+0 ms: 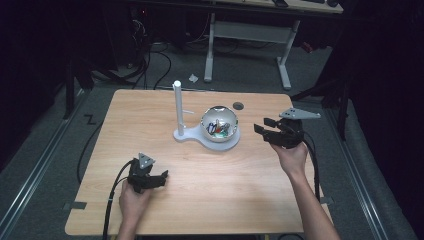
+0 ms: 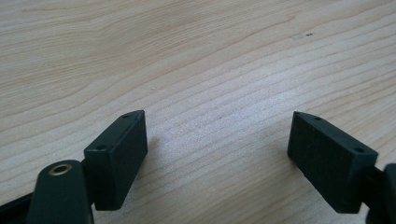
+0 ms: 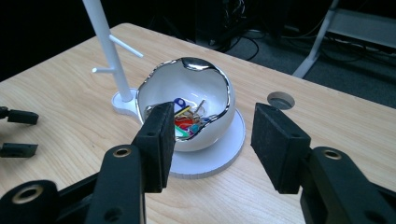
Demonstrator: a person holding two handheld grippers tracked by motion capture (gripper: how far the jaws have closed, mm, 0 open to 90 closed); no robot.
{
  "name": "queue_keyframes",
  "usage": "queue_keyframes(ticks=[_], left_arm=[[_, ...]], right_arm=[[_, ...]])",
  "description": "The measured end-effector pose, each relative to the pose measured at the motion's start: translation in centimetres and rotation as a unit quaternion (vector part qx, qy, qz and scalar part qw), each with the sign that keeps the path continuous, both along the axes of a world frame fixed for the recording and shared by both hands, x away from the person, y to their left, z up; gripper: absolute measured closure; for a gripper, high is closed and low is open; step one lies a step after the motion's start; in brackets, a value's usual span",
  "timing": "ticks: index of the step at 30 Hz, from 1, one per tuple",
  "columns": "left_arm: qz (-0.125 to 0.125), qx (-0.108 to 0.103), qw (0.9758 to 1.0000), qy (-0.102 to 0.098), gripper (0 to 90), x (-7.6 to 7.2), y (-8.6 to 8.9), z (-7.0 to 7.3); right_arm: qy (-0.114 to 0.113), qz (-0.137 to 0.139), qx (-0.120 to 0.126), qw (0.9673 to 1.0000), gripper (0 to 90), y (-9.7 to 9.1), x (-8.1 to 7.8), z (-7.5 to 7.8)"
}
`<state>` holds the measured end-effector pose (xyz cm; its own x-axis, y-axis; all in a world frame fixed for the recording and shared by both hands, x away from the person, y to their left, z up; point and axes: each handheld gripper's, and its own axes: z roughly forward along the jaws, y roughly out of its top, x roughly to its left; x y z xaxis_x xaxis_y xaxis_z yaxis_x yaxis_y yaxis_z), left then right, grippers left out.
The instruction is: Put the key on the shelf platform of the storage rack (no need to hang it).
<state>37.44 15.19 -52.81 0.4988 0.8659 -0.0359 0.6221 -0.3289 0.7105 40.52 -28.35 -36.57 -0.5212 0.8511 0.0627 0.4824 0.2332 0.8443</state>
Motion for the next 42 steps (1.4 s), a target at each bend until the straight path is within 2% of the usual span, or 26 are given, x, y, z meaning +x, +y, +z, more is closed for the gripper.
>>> queue_keyframes(ticks=[5, 10, 12, 13, 17, 18, 19, 20, 21, 29, 31, 35, 42], left_arm=[[0.0, -0.001, 1.0, 0.0, 20.5, 0.0, 0.0, 0.0], [-0.001, -0.001, 1.0, 0.001, 20.5, 0.0, 0.0, 0.0], [0.0, -0.001, 1.0, 0.001, 20.5, 0.0, 0.0, 0.0], [-0.001, -0.001, 1.0, 0.001, 20.5, 0.0, 0.0, 0.0], [-0.001, -0.001, 1.0, 0.001, 20.5, 0.0, 0.0, 0.0], [-0.001, -0.001, 1.0, 0.001, 20.4, 0.0, 0.0, 0.0], [-0.001, -0.001, 1.0, 0.001, 20.4, 0.0, 0.0, 0.0], [-0.001, -0.001, 1.0, 0.001, 20.4, 0.0, 0.0, 0.0], [-0.001, -0.001, 1.0, 0.001, 20.5, 0.0, 0.0, 0.0], [-0.001, -0.001, 1.0, 0.001, 20.4, 0.0, 0.0, 0.0], [0.0, -0.001, 1.0, 0.001, 20.4, 0.0, 0.0, 0.0], [-0.001, -0.001, 1.0, 0.001, 20.5, 0.0, 0.0, 0.0], [-0.001, -0.001, 1.0, 0.001, 20.5, 0.0, 0.0, 0.0]], right_arm=[[0.009, -0.004, 0.002, 1.0, 49.4, -0.7, -1.0, -0.4], [0.004, -0.005, -0.002, 1.0, 49.3, -0.8, -1.8, -0.1], [0.004, -0.003, 0.004, 1.0, 49.2, -0.9, -2.2, -0.3], [0.006, -0.007, -0.005, 0.9999, 48.9, -1.2, -2.5, -0.8], [0.01, -0.012, -0.005, 0.9999, 48.6, -1.6, -2.9, -0.9], [0.007, -0.014, -0.004, 0.9999, 48.8, -1.6, -3.1, -0.8], [-0.003, -0.01, 0.01, 0.9999, 49.4, -1.8, -3.5, -0.8], [-0.003, -0.01, 0.01, 0.9999, 49.4, -1.8, -3.5, -0.8], [0.003, -0.008, 0.013, 0.9999, 49.3, -1.9, -3.8, -0.9], [0.004, -0.018, 0.012, 0.9998, 49.4, -2.6, -5.0, -1.8], [0.006, -0.02, 0.019, 0.9996, 49.4, -2.8, -5.5, -2.1], [0.007, -0.02, 0.015, 0.9997, 49.4, -2.9, -5.8, -2.5], [0.012, -0.02, 0.023, 0.9995, 49.3, -2.9, -6.3, -3.4]])
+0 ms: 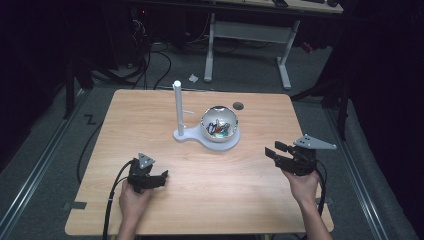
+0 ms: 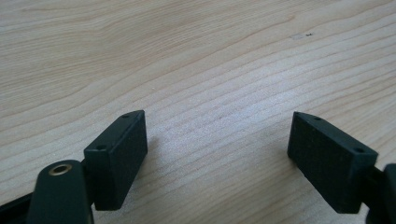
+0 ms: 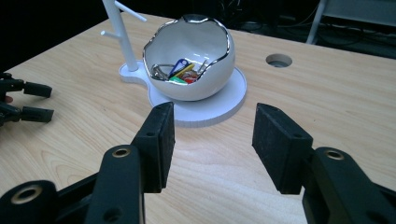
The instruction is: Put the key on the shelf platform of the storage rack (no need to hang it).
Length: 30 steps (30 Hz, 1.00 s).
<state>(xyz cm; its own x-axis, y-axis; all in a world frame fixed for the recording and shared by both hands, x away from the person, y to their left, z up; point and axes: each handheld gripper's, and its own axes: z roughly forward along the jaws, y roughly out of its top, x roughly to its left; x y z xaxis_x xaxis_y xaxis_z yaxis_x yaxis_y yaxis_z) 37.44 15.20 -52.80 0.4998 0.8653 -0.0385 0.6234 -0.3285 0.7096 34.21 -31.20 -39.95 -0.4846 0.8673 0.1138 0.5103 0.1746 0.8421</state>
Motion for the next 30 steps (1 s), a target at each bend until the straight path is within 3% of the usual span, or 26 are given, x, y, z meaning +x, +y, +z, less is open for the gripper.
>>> queue_keyframes(ticks=[6, 11, 30], left_arm=[[0.0, 0.0, 1.0, 0.0, 20.5, 0.0, 0.0, 0.0], [0.0, 0.0, 1.0, 0.0, 20.5, 0.0, 0.0, 0.0], [0.0, 0.0, 1.0, 0.0, 20.5, 0.0, 0.0, 0.0]], right_arm=[[0.004, 0.007, 0.026, 0.9996, 49.0, 0.2, -0.3, -1.0], [0.015, 0.013, 0.029, 0.9994, 49.0, 0.9, 0.0, -2.3], [0.028, 0.015, 0.012, 0.9994, 48.9, 2.0, 0.5, -4.4]])
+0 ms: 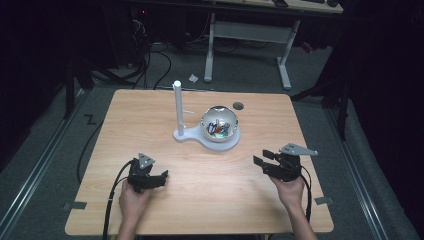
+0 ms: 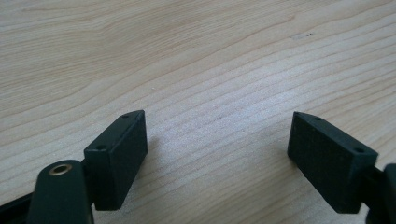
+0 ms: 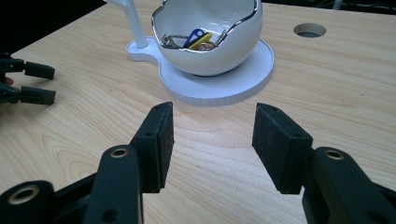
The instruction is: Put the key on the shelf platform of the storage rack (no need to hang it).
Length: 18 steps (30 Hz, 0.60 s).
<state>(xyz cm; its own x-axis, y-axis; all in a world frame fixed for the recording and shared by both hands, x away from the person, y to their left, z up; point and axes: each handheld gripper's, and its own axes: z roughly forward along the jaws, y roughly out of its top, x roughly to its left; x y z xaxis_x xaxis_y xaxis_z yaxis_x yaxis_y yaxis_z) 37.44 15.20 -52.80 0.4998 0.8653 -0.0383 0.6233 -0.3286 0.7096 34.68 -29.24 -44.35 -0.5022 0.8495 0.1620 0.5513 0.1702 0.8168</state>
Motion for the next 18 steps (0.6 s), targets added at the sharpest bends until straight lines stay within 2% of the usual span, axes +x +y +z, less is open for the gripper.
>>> queue_keyframes(ticks=[14, 18], left_arm=[[0.0, 0.0, 1.0, 0.0, 20.5, 0.0, 0.0, 0.0], [0.0, 0.0, 1.0, 0.0, 20.5, 0.0, 0.0, 0.0]], right_arm=[[0.011, -0.017, -0.011, 0.9997, 49.0, -0.1, 0.3, -1.8], [0.013, -0.018, -0.021, 0.9995, 49.0, -0.1, 0.4, -2.3]])
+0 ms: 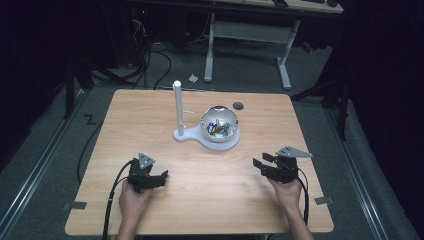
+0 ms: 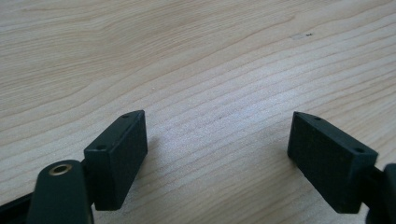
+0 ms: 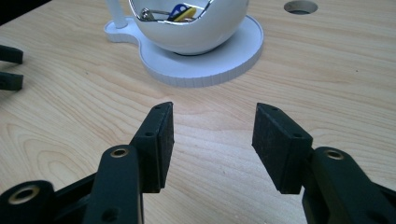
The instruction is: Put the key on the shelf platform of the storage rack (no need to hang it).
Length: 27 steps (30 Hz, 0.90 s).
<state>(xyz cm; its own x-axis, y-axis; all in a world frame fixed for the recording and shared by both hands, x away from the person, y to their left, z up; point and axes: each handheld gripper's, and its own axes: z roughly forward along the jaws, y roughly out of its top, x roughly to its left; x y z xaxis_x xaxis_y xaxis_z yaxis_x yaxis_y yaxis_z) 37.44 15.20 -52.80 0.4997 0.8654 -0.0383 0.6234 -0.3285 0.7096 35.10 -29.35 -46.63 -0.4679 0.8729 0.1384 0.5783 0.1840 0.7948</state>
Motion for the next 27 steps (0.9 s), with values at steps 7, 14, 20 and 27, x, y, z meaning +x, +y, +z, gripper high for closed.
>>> queue_keyframes(ticks=[7, 14, 20, 27], left_arm=[[0.0, 0.0, 1.0, -0.001, 20.5, 0.0, 0.0, 0.0], [0.0, 0.0, 1.0, 0.0, 20.6, 0.0, 0.0, 0.0], [0.0, 0.0, 1.0, 0.0, 20.6, 0.0, 0.0, 0.0], [0.0, 0.001, 1.0, -0.001, 20.6, 0.0, 0.0, 0.0]], right_arm=[[0.013, -0.009, -0.001, 0.9999, 48.8, -0.2, 0.3, -1.0], [0.027, -0.014, -0.013, 0.9995, 48.7, -0.2, 0.7, -2.3], [0.035, -0.022, -0.017, 0.999, 48.7, -0.3, 0.8, -3.2], [0.042, -0.027, -0.027, 0.9984, 48.1, -0.2, 1.2, -4.1]])
